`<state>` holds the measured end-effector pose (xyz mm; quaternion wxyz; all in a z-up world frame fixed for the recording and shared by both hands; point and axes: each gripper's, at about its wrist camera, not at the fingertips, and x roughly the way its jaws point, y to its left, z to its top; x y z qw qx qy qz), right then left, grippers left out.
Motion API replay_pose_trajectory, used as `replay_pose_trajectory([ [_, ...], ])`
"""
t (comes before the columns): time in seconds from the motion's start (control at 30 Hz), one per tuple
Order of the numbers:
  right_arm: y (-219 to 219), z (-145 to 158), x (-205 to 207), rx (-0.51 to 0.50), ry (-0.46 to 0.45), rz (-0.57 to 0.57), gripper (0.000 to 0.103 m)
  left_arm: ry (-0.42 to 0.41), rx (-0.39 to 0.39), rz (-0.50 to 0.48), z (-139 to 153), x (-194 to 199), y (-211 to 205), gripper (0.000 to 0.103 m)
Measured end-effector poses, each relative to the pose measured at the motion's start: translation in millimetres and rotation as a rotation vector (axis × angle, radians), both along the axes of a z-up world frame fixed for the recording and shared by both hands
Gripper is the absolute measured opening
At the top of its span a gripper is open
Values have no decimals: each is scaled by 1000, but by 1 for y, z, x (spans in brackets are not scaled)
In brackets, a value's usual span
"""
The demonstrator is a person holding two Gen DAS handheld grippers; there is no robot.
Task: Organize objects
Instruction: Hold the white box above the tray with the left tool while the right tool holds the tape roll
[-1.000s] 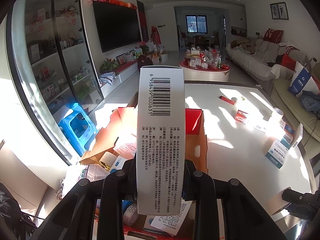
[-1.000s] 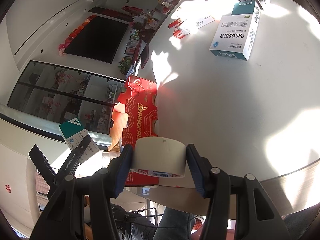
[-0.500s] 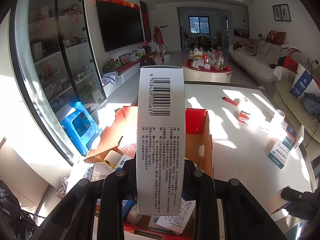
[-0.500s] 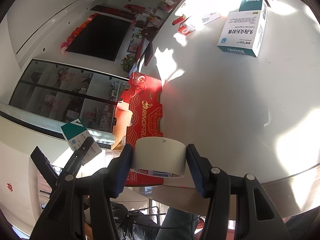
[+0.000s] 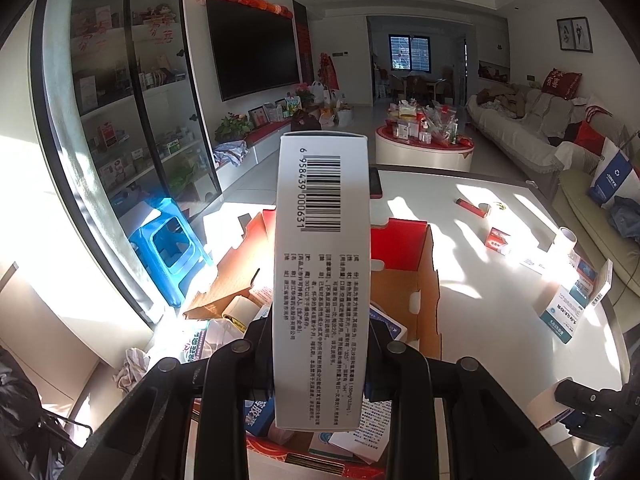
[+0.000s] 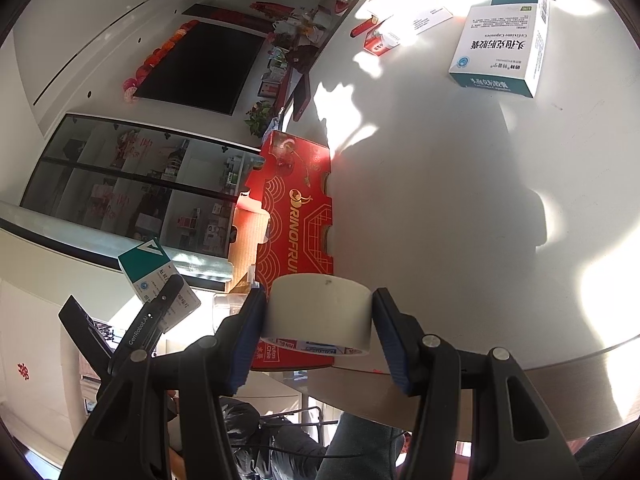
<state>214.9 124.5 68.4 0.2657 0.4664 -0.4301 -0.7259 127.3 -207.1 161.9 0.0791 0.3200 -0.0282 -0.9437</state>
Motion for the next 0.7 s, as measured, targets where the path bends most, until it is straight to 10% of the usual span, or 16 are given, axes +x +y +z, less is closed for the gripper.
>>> replay_pose_trajectory([
  [0.7, 2, -2, 1, 18, 10, -18, 54, 6, -15, 10, 4, 5, 2, 31],
])
